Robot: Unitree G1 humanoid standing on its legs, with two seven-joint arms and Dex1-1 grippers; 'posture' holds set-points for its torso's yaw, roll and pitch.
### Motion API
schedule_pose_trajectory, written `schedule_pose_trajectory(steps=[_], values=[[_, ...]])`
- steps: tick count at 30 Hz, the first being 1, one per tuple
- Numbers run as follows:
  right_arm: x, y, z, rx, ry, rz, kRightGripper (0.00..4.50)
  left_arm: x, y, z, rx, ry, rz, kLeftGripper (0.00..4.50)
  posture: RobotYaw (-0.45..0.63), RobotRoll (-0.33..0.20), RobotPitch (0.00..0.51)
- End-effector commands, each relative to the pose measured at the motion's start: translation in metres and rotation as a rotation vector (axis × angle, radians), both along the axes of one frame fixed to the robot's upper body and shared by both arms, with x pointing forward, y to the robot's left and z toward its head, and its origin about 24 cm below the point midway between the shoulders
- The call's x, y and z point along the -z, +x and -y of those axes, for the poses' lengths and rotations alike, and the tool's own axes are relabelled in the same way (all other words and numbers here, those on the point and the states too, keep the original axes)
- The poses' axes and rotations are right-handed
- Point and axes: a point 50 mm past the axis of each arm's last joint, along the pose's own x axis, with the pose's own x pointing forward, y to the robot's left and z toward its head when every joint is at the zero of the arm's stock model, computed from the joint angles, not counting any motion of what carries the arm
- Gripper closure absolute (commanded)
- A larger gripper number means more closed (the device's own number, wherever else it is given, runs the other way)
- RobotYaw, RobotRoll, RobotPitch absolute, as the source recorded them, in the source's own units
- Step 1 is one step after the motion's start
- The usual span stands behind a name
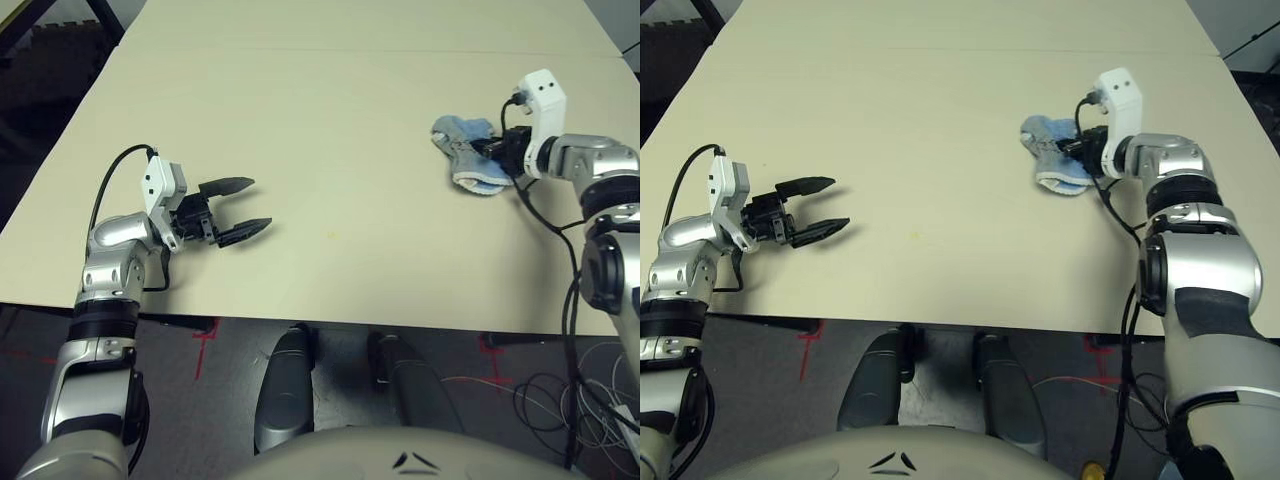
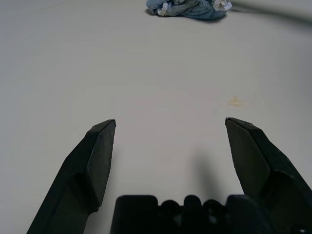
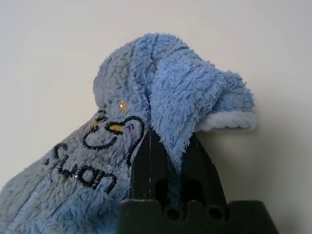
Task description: Wipe the water off the table with a rag.
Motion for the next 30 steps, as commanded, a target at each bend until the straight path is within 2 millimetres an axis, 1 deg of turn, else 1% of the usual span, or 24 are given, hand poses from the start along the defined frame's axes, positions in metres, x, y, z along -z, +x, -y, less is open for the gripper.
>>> schedule_pose_trajectory(steps=[1, 4, 7, 10, 13, 15, 18, 22, 26, 28, 29, 30], values=[[-0.020, 0.001, 0.001, 0.003, 0.166, 0.079, 4.49, 0.003, 0.002, 0.004, 0.021, 0.016, -0.007, 0.00, 0.16, 0.000, 0.218], [-0.041, 0.002, -0.002, -0.018, 0.291, 0.144, 4.49, 0.003, 0.004, 0.004, 0.023, 0.017, -0.005, 0.00, 0.16, 0.000, 0.217], [-0.067, 0.000, 0.005, -0.013, 0.335, 0.206, 4.49, 0.003, 0.006, 0.004, 0.024, 0.020, -0.004, 0.00, 0.15, 0.000, 0.213], [-0.076, -0.005, 0.018, 0.016, 0.282, 0.225, 4.49, 0.003, 0.007, 0.004, 0.027, 0.021, -0.003, 0.00, 0.15, 0.000, 0.210], [-0.077, -0.011, 0.033, 0.064, 0.228, 0.215, 4.49, 0.004, 0.007, 0.005, 0.029, 0.019, -0.002, 0.00, 0.14, 0.000, 0.208], [-0.075, -0.014, 0.041, 0.087, 0.202, 0.198, 4.49, 0.004, 0.007, 0.005, 0.030, 0.020, -0.002, 0.00, 0.14, 0.000, 0.205], [-0.066, -0.018, 0.047, 0.098, 0.180, 0.159, 4.49, 0.005, 0.007, 0.005, 0.032, 0.021, -0.002, 0.00, 0.14, 0.000, 0.204], [-0.043, -0.021, 0.053, 0.129, 0.127, 0.090, 4.49, 0.006, 0.006, 0.005, 0.037, 0.023, -0.005, 0.00, 0.15, 0.000, 0.201], [-0.011, -0.026, 0.061, 0.163, -0.087, 0.009, 4.49, 0.006, 0.006, 0.005, 0.036, 0.025, -0.005, 0.00, 0.15, 0.000, 0.202], [-0.004, -0.027, 0.063, 0.180, -0.159, 0.003, 3.76, 0.006, 0.006, 0.004, 0.033, 0.027, -0.005, 0.00, 0.15, 0.000, 0.202], [-0.002, -0.027, 0.064, 0.188, -0.178, 0.004, 3.51, 0.005, 0.006, 0.004, 0.032, 0.027, -0.005, 0.00, 0.15, 0.000, 0.203], [-0.001, -0.027, 0.064, 0.193, -0.185, 0.006, 3.15, 0.005, 0.006, 0.003, 0.029, 0.027, -0.004, 0.00, 0.15, 0.000, 0.203]])
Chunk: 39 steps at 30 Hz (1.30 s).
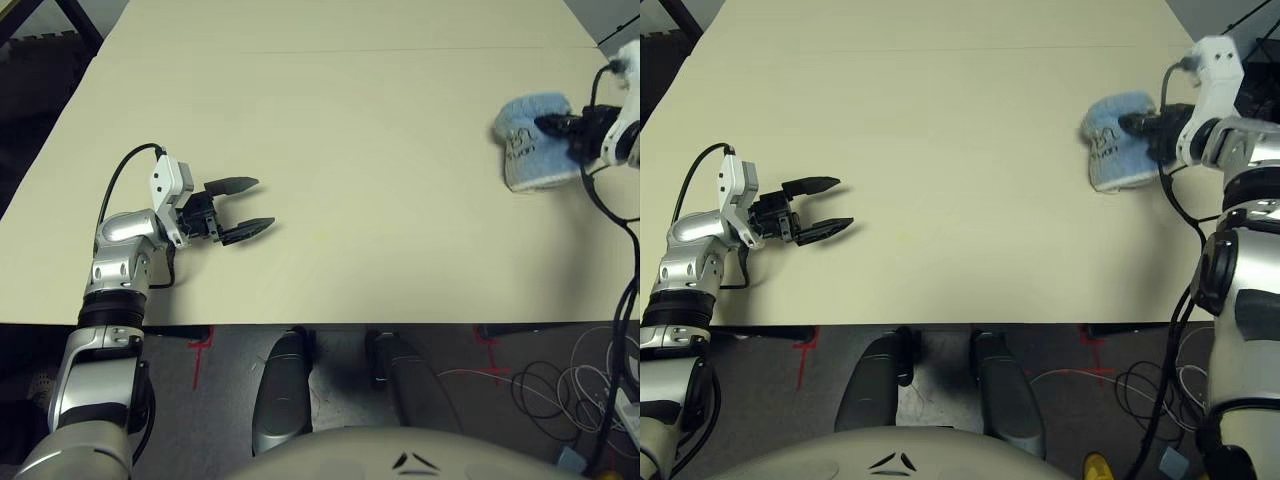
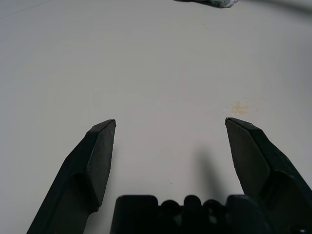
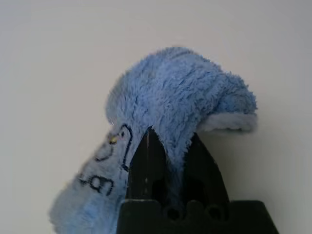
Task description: Wipe the water off the table with a rag.
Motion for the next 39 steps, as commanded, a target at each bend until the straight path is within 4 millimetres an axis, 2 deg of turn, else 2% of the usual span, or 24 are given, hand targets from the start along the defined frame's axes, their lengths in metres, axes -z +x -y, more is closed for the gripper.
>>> schedule_pose_trajectory(steps=[1, 4, 8, 15, 20, 24, 29, 34, 39], values=[[0.006, -0.001, 0.004, 0.024, -0.068, -0.002, 2.81, 0.003, -0.001, 0.000, 0.005, 0.017, -0.010, 0.00, 0.15, 0.000, 0.203], [0.002, -0.001, 0.007, 0.027, -0.149, 0.031, 1.70, 0.002, -0.001, -0.001, -0.018, -0.004, -0.009, 0.00, 0.15, 0.000, 0.203], [-0.013, -0.002, 0.015, 0.059, -0.188, 0.088, 0.09, -0.001, 0.001, -0.003, -0.056, -0.038, -0.007, 0.00, 0.15, 0.000, 0.202], [-0.049, -0.008, 0.032, 0.141, -0.180, 0.234, 0.04, -0.017, 0.015, -0.008, -0.198, -0.182, 0.014, 0.00, 0.14, 0.000, 0.198], [-0.061, -0.009, 0.034, 0.166, -0.141, 0.405, 0.04, -0.032, 0.033, -0.028, -0.447, -0.333, 0.051, 0.00, 0.15, 0.000, 0.198], [-0.057, -0.010, 0.032, 0.164, -0.089, 0.516, 0.04, -0.037, 0.039, -0.048, -0.645, -0.372, 0.099, 0.00, 0.16, 0.000, 0.201], [-0.044, -0.014, 0.037, 0.251, 0.000, 0.592, 0.04, -0.036, 0.043, -0.070, -0.897, -0.396, 0.132, 0.00, 0.17, 0.000, 0.206], [-0.025, -0.020, 0.041, 0.334, 0.061, 0.641, 0.04, -0.032, 0.038, -0.097, -1.141, -0.398, 0.148, 0.00, 0.17, 0.000, 0.214], [-0.008, -0.026, 0.042, 0.387, 0.109, 0.675, 0.04, -0.030, 0.033, -0.114, -1.268, -0.369, 0.161, 0.00, 0.17, 0.000, 0.220]])
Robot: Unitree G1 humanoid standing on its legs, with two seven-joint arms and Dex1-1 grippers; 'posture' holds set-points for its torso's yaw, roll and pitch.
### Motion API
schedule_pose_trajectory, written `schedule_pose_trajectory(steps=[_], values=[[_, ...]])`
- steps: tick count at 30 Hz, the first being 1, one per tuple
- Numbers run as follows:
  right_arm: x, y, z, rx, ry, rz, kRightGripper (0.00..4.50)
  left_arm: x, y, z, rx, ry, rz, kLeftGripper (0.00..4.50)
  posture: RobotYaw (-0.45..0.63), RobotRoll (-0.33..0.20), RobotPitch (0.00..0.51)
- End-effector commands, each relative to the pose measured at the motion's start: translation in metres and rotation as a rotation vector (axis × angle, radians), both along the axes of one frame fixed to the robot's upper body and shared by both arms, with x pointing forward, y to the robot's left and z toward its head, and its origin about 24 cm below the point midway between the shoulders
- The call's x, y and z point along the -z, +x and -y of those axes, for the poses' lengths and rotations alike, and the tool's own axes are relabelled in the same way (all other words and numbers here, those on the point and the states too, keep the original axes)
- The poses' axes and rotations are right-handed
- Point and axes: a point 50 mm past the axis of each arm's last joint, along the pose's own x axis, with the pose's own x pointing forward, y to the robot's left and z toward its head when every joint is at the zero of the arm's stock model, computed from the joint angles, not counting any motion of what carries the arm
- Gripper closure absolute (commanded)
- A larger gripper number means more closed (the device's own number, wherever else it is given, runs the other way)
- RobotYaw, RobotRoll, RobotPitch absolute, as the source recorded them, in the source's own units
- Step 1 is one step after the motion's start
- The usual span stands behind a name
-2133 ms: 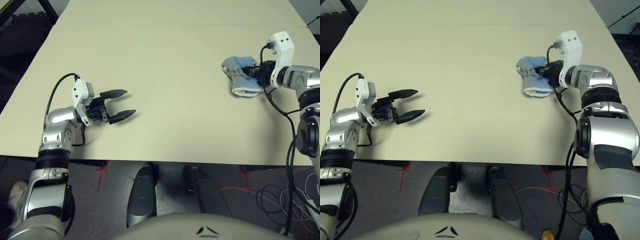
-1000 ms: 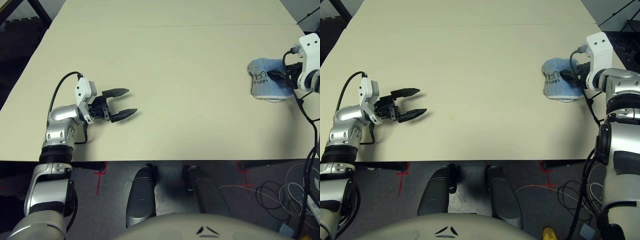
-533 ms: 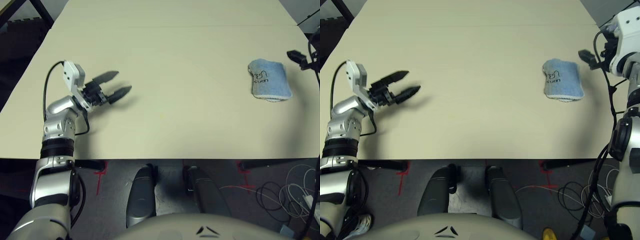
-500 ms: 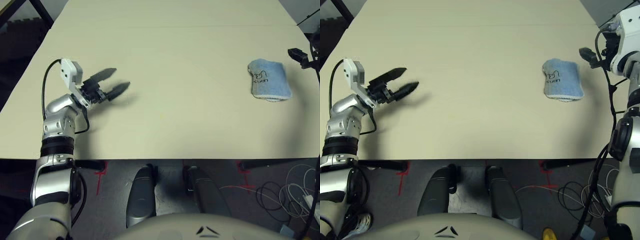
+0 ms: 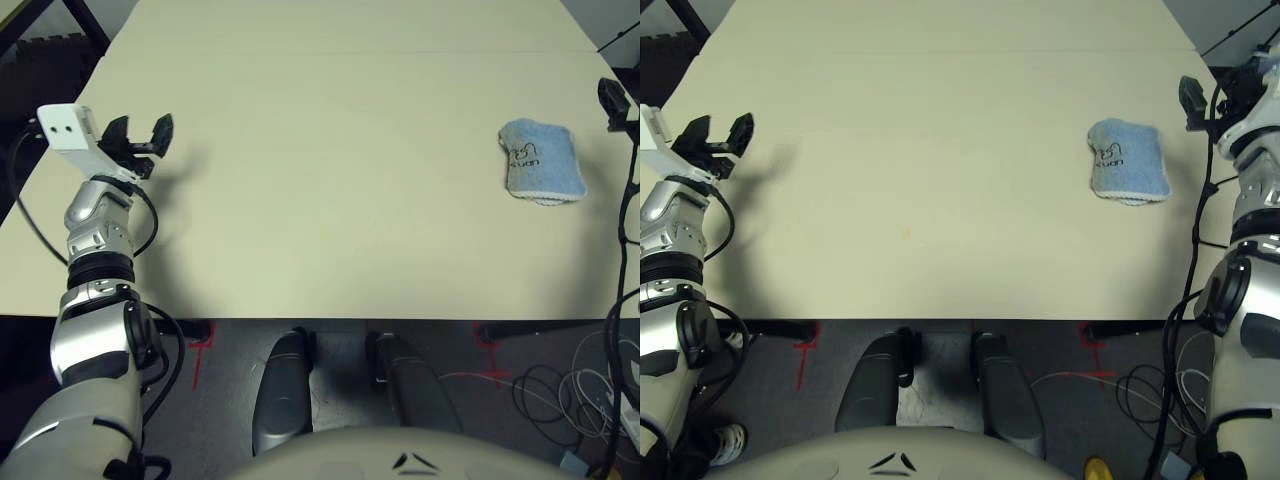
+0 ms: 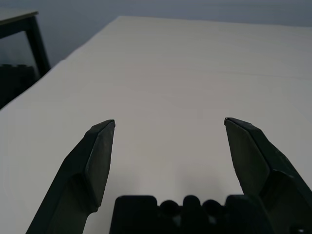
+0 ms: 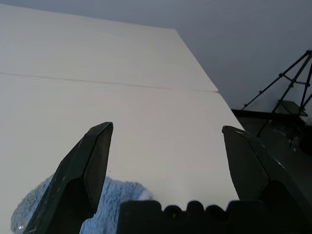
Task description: Wipe the water off the table with a rag.
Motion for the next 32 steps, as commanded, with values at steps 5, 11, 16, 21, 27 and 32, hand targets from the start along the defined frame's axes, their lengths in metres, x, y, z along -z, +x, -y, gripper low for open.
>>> schedule_pose_trajectory(steps=[5, 11, 16, 21, 27, 32], values=[[0.014, -0.012, 0.008, 0.078, 0.088, 0.087, 0.04, 0.002, -0.006, -0.015, -0.115, 0.028, -0.021, 0.00, 0.17, 0.000, 0.221], [0.012, -0.010, 0.005, 0.069, 0.087, 0.097, 0.04, 0.001, -0.006, -0.017, -0.115, 0.026, -0.024, 0.00, 0.17, 0.000, 0.214], [0.012, -0.008, 0.002, 0.062, 0.087, 0.097, 0.04, -0.003, -0.001, -0.007, -0.033, 0.028, 0.011, 0.00, 0.16, 0.000, 0.212], [0.012, -0.006, 0.000, 0.058, 0.090, 0.098, 0.04, -0.008, 0.004, 0.002, 0.034, 0.053, 0.035, 0.00, 0.16, 0.000, 0.216], [0.014, -0.005, -0.002, 0.055, 0.096, 0.096, 0.04, -0.009, 0.005, 0.004, 0.050, 0.073, 0.030, 0.00, 0.15, 0.000, 0.216], [0.015, -0.005, -0.002, 0.057, 0.101, 0.090, 0.04, -0.010, 0.006, 0.006, 0.059, 0.082, 0.035, 0.00, 0.15, 0.000, 0.219]])
